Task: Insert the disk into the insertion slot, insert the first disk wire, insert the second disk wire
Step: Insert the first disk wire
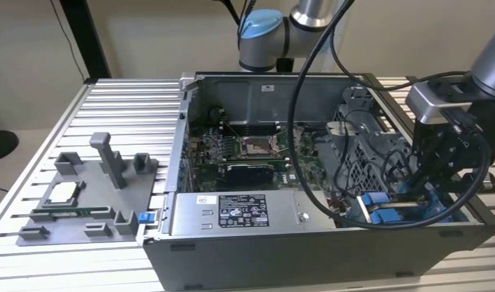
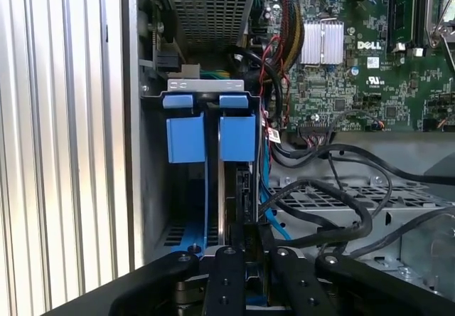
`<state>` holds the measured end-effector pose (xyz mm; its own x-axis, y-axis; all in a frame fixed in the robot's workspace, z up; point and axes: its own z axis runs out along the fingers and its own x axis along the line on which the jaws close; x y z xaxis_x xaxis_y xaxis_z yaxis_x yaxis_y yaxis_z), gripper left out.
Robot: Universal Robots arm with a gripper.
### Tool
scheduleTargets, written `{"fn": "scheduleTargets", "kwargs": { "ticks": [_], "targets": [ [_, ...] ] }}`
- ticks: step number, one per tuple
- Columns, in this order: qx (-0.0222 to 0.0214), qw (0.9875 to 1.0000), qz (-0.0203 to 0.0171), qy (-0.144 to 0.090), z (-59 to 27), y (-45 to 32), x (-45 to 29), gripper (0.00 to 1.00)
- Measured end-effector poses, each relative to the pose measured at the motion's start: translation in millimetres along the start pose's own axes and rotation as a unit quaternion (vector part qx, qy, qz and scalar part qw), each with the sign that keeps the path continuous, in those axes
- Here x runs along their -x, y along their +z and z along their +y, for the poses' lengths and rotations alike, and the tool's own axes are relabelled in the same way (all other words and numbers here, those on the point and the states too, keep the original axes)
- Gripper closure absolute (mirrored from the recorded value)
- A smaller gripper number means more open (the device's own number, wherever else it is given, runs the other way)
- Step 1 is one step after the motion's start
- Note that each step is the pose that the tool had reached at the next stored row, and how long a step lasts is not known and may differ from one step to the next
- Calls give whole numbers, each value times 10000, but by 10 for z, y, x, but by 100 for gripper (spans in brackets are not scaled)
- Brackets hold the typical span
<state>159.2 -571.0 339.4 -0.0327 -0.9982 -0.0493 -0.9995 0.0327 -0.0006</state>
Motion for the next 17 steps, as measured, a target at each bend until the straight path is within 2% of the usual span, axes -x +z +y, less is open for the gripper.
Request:
{"fn": "scheduleTargets", "kwargs": {
  "ticks": [3, 6, 10, 12, 15, 16, 17],
  "targets": [
    [1, 10000, -13, 14, 0, 18, -9, 100],
    [2, 10000, 0, 20, -1, 11, -18, 100],
    [1, 10000, 9, 27, -1, 62, -21, 100],
    [2, 10000, -2, 28, -1, 96, -22, 100],
    [2, 10000, -2, 28, -1, 103, -22, 100],
    [2, 10000, -2, 28, 0, 102, -23, 0],
    [2, 10000, -12, 29, 0, 92, -22, 0]
  ]
}}
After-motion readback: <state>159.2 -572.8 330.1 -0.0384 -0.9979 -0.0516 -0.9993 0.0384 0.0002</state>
